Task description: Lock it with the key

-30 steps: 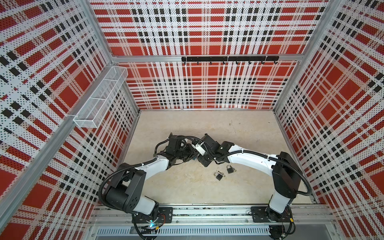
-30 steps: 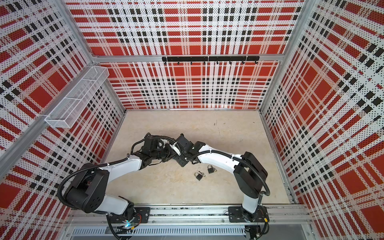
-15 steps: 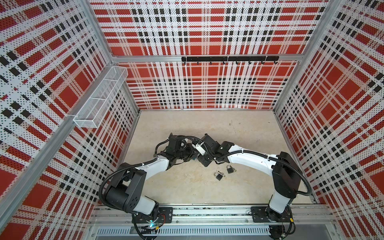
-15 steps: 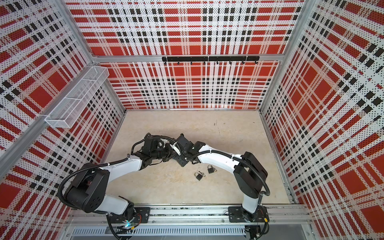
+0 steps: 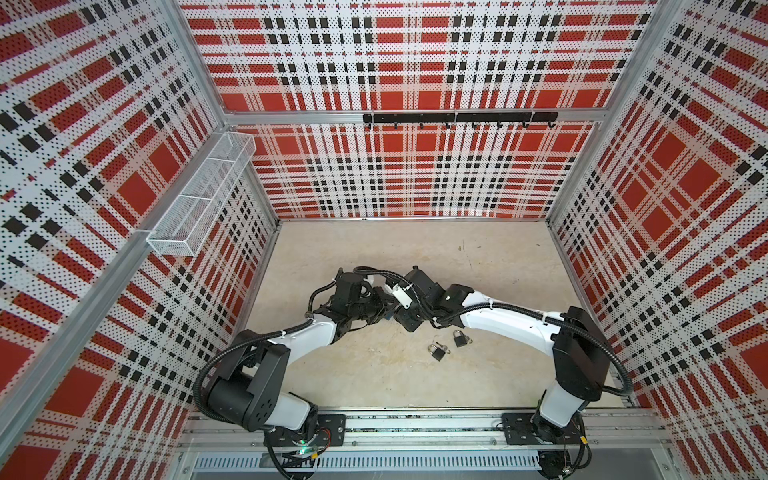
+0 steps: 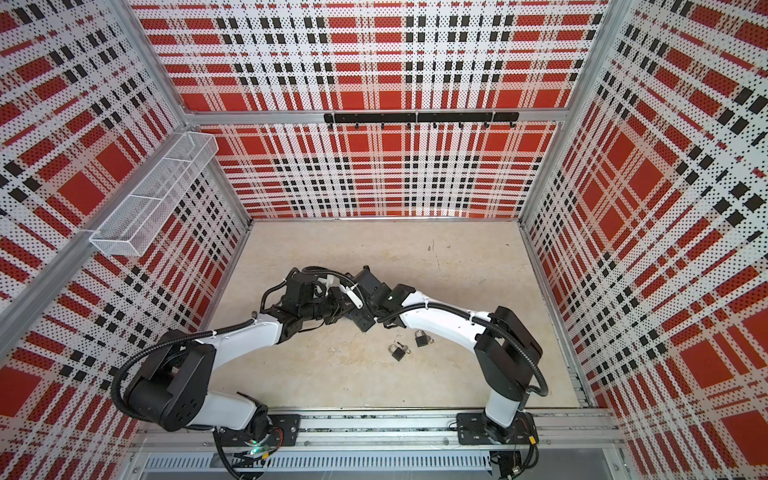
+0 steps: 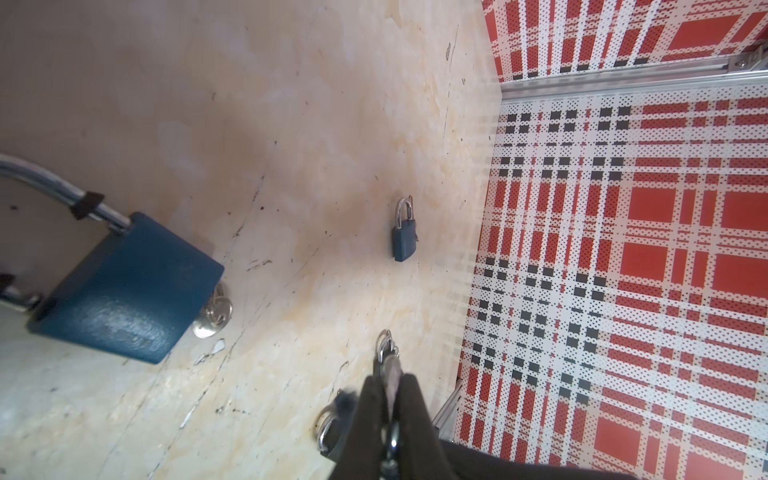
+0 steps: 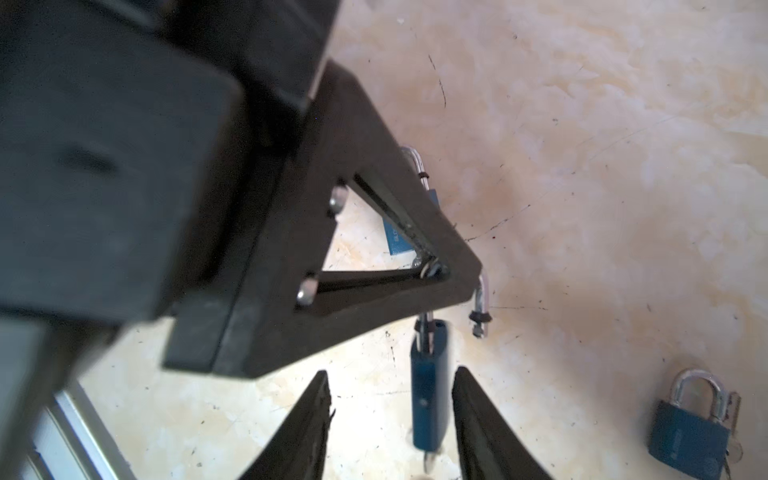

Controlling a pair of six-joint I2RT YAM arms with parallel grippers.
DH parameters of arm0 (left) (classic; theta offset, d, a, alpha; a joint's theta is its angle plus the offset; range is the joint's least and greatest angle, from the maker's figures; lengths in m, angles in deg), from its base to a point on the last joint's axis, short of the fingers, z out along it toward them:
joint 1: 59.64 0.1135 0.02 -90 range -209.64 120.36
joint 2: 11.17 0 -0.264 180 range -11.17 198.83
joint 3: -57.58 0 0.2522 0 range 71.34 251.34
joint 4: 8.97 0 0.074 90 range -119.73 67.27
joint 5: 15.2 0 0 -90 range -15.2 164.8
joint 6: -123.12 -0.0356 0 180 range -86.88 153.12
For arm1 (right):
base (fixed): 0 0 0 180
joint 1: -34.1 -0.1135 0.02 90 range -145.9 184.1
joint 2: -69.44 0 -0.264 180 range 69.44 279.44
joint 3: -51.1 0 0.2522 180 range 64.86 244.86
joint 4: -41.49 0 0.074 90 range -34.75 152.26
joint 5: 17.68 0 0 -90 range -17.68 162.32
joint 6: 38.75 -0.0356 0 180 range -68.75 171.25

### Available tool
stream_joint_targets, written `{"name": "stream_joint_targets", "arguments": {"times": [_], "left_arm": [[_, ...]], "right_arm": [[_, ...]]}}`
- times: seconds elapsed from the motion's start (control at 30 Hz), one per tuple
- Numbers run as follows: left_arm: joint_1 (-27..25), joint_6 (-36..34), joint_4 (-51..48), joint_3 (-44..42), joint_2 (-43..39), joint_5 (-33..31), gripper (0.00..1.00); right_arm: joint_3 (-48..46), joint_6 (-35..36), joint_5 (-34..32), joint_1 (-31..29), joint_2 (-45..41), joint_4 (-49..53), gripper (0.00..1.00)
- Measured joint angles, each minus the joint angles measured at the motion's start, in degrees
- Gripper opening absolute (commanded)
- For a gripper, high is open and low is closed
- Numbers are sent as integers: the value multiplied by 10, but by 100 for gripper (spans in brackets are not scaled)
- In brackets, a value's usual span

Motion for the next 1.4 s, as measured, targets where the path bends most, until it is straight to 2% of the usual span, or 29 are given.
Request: {"name": "stream_joint_targets", "arguments": {"times": [0.2,0.3,0.63,0.97,1.4], "left_arm": [[2,2,-2,-4,-17,-12,0],[3,6,-2,-4,-25,-20,0],[1,44,-2,-3,-59,-59,0],[-18,85,-6,29,-63,-68,0],[-25,106,-8,40,-63,-69,0]], "right_arm": [[-29,-16,3,2,-33,-32,53],[-62,-30,19,12,-55,-48,50],[-204,-85,153,110,-152,-188,43],[-201,-66,243,116,-150,-263,44],[-170,-27,247,116,-116,-262,32]]}}
